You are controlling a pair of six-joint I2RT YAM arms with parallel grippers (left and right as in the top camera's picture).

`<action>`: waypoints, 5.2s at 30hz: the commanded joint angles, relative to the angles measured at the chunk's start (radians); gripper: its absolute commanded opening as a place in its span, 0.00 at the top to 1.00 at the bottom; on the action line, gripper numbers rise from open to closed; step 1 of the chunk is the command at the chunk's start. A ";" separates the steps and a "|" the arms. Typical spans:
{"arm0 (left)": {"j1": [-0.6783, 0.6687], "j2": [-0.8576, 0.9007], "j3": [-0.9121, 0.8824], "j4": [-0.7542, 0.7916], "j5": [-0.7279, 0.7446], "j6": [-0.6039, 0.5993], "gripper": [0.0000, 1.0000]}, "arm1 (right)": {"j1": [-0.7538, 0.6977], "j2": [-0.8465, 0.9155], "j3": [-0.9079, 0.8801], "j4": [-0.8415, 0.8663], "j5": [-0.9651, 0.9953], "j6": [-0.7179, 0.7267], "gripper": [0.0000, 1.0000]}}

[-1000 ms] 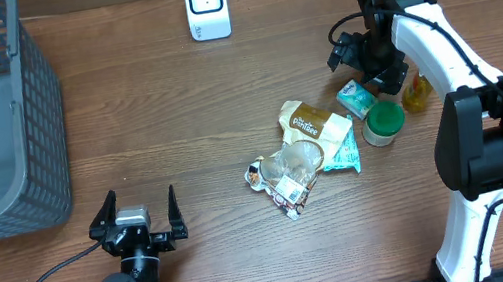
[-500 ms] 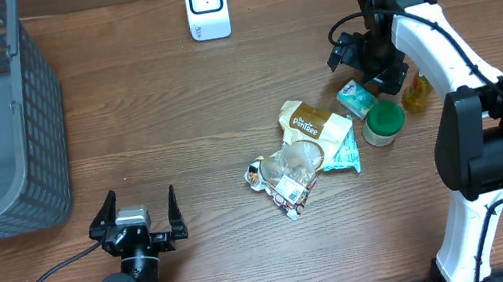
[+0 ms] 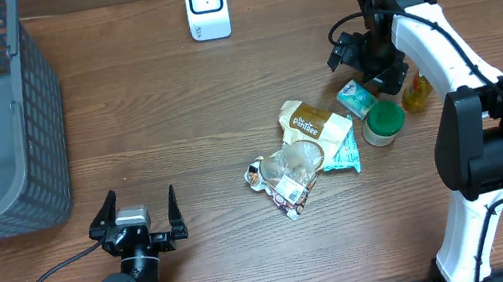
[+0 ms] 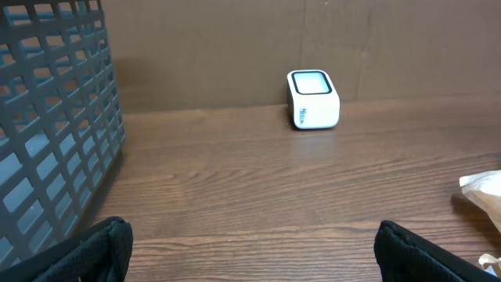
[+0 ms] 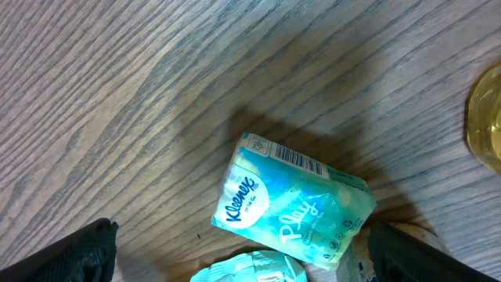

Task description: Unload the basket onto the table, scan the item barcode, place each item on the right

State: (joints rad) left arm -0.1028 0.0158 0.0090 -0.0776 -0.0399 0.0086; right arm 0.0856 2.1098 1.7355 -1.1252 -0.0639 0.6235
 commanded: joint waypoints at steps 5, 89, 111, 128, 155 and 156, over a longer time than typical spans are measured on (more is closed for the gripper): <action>0.006 -0.011 -0.004 0.002 0.007 0.022 0.00 | -0.003 -0.043 0.026 0.003 -0.001 -0.004 0.00; 0.006 -0.011 -0.004 0.003 0.008 0.022 0.00 | -0.003 -1.424 -0.495 -0.119 -0.001 -0.004 0.00; 0.006 -0.011 -0.004 0.003 0.007 0.022 0.00 | -0.003 -1.684 -0.998 -0.098 0.002 -0.003 0.00; 0.006 -0.011 -0.004 0.003 0.007 0.022 0.00 | -0.003 -1.821 -1.225 0.602 -0.023 -0.169 0.00; 0.006 -0.011 -0.004 0.003 0.007 0.022 0.00 | -0.043 -2.107 -1.721 1.855 -0.070 -0.319 0.00; 0.006 -0.011 -0.004 0.002 0.008 0.022 0.00 | -0.043 -2.107 -1.729 1.863 -0.055 -0.320 0.00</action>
State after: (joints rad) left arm -0.1028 0.0158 0.0090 -0.0765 -0.0399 0.0109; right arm 0.0463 0.0097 0.0490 0.7155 -0.1303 0.3313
